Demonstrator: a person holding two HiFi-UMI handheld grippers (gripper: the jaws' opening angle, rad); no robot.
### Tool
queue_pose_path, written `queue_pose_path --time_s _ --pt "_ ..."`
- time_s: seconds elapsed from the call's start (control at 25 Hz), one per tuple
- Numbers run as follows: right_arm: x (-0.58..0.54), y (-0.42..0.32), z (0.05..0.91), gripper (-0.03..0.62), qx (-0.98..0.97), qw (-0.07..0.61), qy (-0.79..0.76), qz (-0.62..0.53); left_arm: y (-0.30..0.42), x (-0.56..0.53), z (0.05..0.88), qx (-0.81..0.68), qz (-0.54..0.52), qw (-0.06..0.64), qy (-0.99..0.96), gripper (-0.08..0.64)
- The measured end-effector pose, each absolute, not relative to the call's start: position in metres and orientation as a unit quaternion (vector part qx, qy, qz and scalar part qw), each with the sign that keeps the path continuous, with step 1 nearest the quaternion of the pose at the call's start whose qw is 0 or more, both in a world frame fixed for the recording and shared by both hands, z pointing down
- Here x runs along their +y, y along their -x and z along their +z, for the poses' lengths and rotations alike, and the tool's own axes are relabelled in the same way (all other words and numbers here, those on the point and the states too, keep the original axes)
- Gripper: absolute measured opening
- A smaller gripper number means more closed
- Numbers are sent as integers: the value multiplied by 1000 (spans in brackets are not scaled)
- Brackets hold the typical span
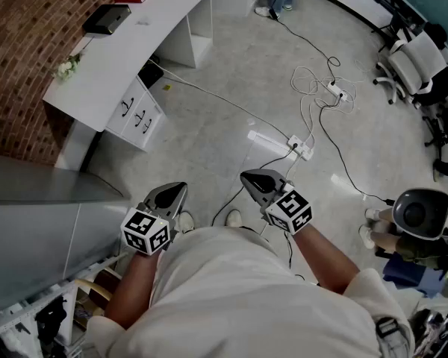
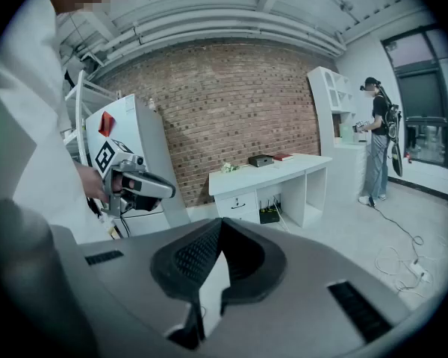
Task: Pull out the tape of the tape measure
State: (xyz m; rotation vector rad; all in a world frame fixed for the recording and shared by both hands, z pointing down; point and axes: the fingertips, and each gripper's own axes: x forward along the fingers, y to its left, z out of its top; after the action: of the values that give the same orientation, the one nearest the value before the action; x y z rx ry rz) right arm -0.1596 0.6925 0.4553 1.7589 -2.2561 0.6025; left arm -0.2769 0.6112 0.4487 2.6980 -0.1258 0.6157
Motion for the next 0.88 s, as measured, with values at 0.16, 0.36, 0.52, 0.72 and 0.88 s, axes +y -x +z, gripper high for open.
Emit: queue_pose_path --time_s 0.16,0.36,0.52,0.72,0.88 --pt "707 146 455 3 -770 108 -597 198 263 626 448 -46 219 172 -959 -6" --pt "729 132 456 3 -774 105 -594 195 247 649 446 -45 221 163 -961 -6" --pt "739 121 450 35 -774 97 -604 161 238 657 445 -56 225 137 -963 -4" --pt "739 98 453 193 -752 89 -632 164 230 651 448 -78 226 141 -961 146" --pt "734 83 459 193 -740 91 -643 174 219 641 450 -77 225 138 -961 146"
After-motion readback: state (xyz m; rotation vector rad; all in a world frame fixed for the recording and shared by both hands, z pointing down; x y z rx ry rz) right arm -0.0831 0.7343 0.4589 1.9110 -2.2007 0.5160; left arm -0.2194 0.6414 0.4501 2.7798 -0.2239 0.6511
